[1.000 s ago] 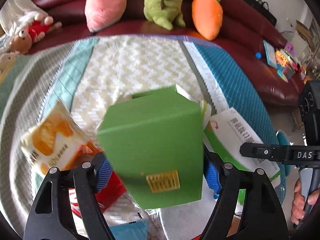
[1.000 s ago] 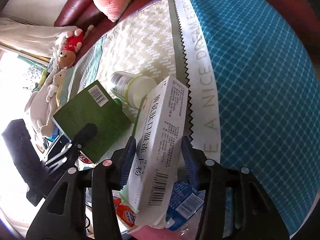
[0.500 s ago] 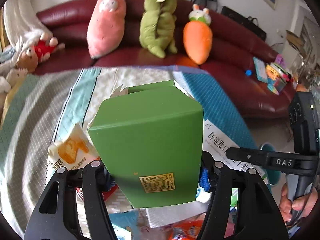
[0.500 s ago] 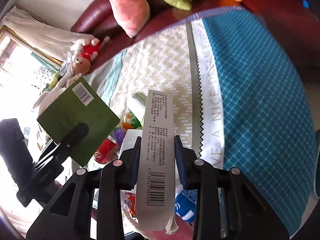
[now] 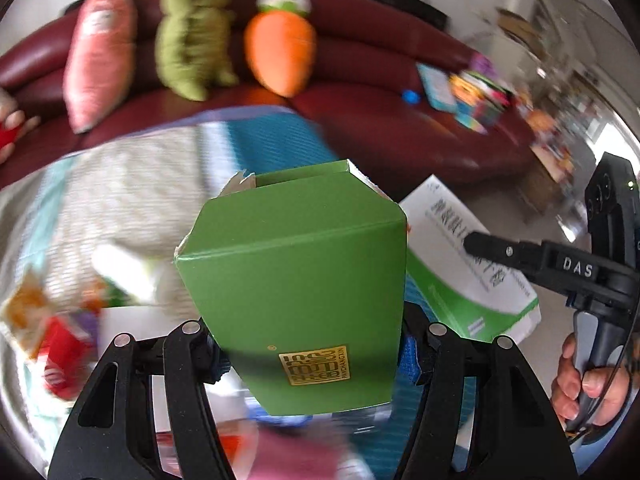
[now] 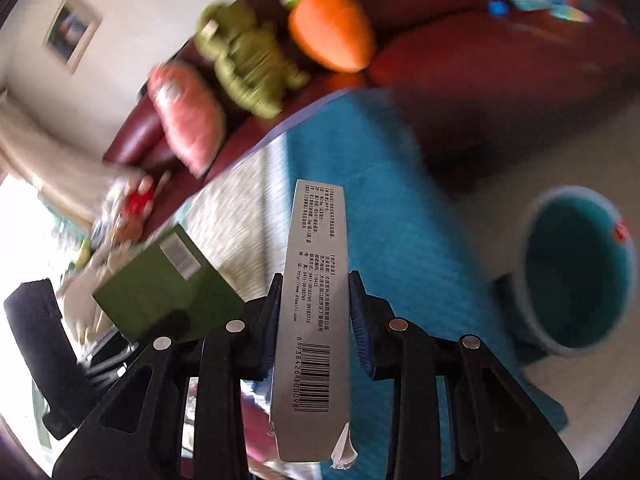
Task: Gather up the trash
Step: 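Carry both boxes over the teal bin and open both tools to drop them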
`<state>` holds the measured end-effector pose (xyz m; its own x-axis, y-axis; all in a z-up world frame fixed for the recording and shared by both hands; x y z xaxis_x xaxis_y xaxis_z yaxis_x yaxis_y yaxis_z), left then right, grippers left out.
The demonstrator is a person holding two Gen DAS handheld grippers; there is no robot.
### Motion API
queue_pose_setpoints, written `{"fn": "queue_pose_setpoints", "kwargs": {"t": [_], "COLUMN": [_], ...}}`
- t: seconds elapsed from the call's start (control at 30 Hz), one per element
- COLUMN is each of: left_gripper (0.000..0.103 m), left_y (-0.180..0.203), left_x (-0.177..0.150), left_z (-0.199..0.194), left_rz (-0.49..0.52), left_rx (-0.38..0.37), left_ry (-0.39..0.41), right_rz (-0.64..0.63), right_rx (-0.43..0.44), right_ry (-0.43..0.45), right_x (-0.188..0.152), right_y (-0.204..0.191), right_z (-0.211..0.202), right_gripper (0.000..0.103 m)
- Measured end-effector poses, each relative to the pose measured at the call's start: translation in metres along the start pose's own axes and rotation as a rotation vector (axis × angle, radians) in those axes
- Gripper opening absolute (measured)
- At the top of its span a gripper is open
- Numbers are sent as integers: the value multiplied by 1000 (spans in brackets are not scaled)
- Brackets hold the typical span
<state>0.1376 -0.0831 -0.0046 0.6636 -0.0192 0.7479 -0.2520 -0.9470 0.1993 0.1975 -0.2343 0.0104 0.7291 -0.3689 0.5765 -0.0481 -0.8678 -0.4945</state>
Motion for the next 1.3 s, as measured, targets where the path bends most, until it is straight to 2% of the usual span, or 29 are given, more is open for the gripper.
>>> {"fn": "queue_pose_setpoints", "kwargs": {"t": [0.13, 0.3, 0.43, 0.57, 0.63, 0.7, 0.87, 1.0, 1.2, 1.3], "left_gripper": [63, 63, 63, 63, 63, 63, 64, 64, 64, 65], "left_y": [75, 143, 186, 209, 218, 223, 231, 234, 238, 245], "left_x": [-8, -20, -29, -37, -40, -43, -50, -55, -60, -60], "left_z": [34, 77, 113, 143, 155, 164, 187, 195, 206, 213], "left_rz": [85, 164, 187, 202, 208, 214, 225, 230, 228, 220], "left_rx": [-93, -149, -174, -180, -177, -172, -165, -167, -182, -187], "left_ry": [-52, -119, -168, -203, -223, -236, -270, -286, -312, -315], "right_rz": [100, 202, 240, 250, 261, 271, 279, 299, 300, 295], "right_rx": [-96, -228, -299, -351, -356, -353, -352, -369, -400, -411], "right_ry": [94, 167, 166, 142, 133, 117, 104, 97, 102, 102], "right_x": [11, 17, 16, 19, 20, 19, 15, 11, 11, 12], "right_y": [76, 169, 216, 249, 259, 262, 272, 281, 285, 286], "right_z": [-39, -71, -74, -60, -54, -47, -44, -44, -49, -51], "right_gripper": [30, 30, 30, 33, 35, 50, 51, 62, 71, 71]}}
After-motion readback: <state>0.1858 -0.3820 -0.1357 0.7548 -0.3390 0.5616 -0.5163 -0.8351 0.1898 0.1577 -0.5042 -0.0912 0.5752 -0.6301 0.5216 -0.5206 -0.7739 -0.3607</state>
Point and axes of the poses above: each gripper's, at about its wrist camera, not at the fingertips, and z roughly the way its jaws point, y to its right, x to its top, the point moved 6 cm from there along z, roughly the way its jaws point, and after that the axes turned 11 degrees about y, right-handed, at the moved point
